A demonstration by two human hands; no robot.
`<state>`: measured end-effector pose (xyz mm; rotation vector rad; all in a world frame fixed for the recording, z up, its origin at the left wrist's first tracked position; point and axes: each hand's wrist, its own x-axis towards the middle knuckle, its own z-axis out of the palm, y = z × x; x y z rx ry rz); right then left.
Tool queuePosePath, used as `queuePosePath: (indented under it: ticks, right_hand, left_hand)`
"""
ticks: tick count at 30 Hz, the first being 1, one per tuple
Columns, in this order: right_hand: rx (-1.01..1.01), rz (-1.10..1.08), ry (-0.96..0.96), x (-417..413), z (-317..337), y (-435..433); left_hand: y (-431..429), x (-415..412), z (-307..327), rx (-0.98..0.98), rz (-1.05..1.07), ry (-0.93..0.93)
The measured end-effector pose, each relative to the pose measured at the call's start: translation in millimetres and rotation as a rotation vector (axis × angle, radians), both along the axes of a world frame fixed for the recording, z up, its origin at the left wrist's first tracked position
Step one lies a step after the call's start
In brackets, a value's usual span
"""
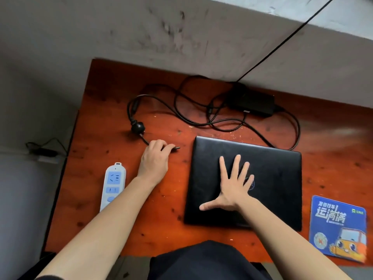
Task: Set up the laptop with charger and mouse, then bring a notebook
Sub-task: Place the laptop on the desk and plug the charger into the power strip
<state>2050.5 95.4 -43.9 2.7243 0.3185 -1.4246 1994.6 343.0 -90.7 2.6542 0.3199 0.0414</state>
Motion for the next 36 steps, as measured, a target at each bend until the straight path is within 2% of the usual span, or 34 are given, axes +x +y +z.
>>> queuePosePath:
  ticks: [3, 8, 16, 28, 36]
  right_hand:
    - [-0.024, -0.009, -0.001, 0.8, -2.9, 0.8]
    - [-0.035, -0.015, 0.036, -0.4, -0.1, 4.1]
    - [-0.038, -0.018, 0.076, 1.4, 6.0, 9.2]
    - [-0.036, -0.018, 0.091, 0.1, 11.3, 12.0]
    - [-0.034, -0.014, 0.087, 0.9, 8.8, 10.8]
  left_hand:
    - [-13.1, 10.1, 1.4, -0.047, -0.029, -0.036]
    - [-31.2, 17.6, -0.7, -0.098, -0.007, 0.012]
    - [-25.5, 20.7, -3.6, -0.016, -0.121, 0.020]
    - [-17.5, 15.7, -0.9, -0.017, -0.241, 0.008]
    - [-25.7, 26.8, -1.9, -0.086, -0.065, -0.002]
